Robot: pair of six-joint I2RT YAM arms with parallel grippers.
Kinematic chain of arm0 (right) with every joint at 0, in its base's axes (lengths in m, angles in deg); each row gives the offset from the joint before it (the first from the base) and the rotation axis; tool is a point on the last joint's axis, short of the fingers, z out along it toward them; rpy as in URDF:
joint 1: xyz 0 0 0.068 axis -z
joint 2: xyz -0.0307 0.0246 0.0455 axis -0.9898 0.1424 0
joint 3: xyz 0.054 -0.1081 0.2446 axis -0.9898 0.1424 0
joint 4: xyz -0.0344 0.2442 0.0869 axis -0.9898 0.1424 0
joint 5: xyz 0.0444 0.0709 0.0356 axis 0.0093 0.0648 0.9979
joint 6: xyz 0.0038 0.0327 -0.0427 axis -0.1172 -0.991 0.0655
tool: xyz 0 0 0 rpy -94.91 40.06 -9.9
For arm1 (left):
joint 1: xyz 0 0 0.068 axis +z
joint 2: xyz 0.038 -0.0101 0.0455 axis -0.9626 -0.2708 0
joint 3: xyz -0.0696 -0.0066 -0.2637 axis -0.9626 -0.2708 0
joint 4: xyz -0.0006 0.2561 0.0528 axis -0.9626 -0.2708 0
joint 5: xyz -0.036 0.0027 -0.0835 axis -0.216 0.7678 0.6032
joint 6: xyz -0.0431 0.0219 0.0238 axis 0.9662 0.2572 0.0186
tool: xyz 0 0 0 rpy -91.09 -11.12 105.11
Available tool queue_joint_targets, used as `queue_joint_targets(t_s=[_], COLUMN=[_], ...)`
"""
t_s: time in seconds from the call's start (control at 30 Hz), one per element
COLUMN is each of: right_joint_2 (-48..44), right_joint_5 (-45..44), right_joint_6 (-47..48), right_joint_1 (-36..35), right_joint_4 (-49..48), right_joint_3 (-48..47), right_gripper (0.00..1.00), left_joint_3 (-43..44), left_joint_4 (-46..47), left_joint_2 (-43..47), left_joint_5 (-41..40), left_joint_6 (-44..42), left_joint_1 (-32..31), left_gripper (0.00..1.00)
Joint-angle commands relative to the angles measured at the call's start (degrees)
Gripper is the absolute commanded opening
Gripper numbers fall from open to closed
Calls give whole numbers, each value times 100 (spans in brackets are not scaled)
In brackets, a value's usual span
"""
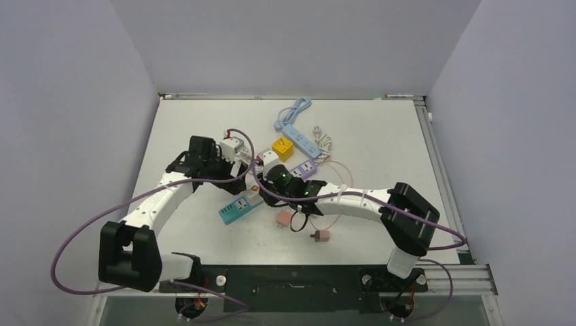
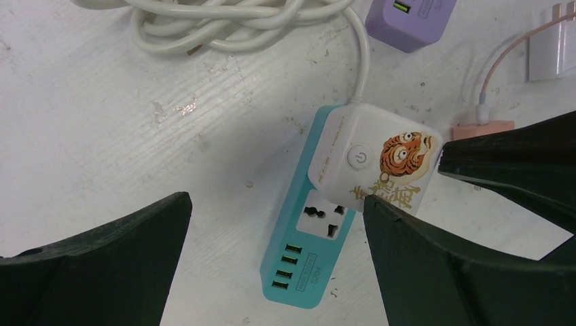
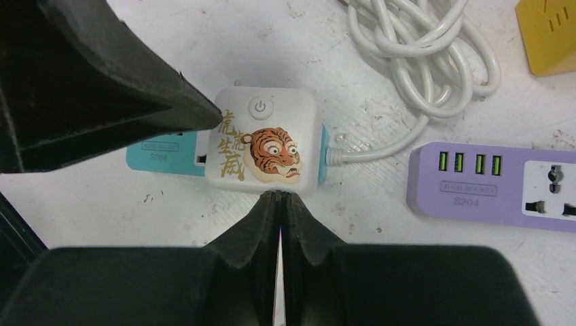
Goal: Insert the plug
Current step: Press the plug into the socket.
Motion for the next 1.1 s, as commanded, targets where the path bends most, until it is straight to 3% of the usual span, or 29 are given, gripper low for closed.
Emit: queue_joint_targets(t_s=[0.0, 0.47, 0.73, 1.07], right_joint_2=[3, -721, -279, 144], right_joint_5=[106, 1167, 1650, 1605], right_joint_6=[-300, -977, -1258, -1237], right_joint_1=[89, 576, 747, 694], right_joint_4=[-500, -1578, -1839, -1687], right_joint_3=[126, 741, 509, 443], right_gripper=[5, 6, 5, 5], left_joint_3=[-181, -428, -597, -771], left_joint_4=[396, 573, 486, 428], left_joint_2=[81, 24, 162, 201], left_joint_5=[-102, -439, -541, -436], left_joint_6=[-203, -455, -650, -707], left_joint_1=[-100, -262, -407, -414], left_gripper=[97, 97, 97, 100])
